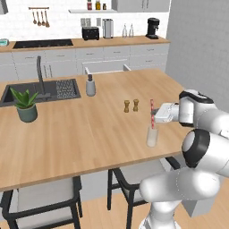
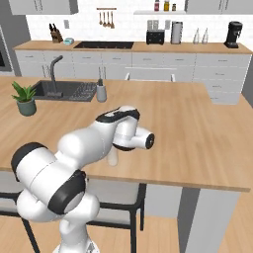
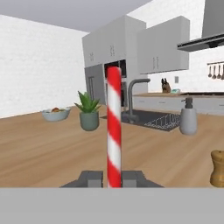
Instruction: Take a straw from the drawer in front and place it inside the glass cup on the dining counter.
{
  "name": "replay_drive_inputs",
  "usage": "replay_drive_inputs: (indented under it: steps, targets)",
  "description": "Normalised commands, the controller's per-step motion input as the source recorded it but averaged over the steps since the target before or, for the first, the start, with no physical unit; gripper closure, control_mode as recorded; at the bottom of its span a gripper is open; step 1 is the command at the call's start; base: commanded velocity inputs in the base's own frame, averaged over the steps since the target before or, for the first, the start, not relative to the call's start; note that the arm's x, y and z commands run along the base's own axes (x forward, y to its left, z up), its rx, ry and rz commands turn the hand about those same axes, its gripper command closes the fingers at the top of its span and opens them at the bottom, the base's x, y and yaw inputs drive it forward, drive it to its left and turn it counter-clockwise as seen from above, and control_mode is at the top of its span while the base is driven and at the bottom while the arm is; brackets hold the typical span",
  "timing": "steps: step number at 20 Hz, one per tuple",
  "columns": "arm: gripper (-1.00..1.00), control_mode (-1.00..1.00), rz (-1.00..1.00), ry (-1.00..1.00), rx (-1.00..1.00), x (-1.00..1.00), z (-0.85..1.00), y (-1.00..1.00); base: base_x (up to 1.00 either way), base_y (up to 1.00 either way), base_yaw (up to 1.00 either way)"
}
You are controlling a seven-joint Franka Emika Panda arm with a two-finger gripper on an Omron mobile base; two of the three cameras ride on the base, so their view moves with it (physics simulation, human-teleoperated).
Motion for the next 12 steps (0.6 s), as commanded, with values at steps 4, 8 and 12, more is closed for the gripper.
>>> replay_drive_inputs:
  steps: [4, 8, 12]
  targets:
    - [1.00, -1.00, 0.00, 0.00, 0.00, 0.19, -0.22, 0.00, 0.00, 0.00, 0.00]
    - [1.00, -1.00, 0.00, 0.00, 0.00, 0.05, -0.37, -0.03, 0.00, 0.00, 0.00]
    - [1.00, -1.00, 0.00, 0.00, 0.00, 0.00, -0.33, -0.09, 0.00, 0.00, 0.00]
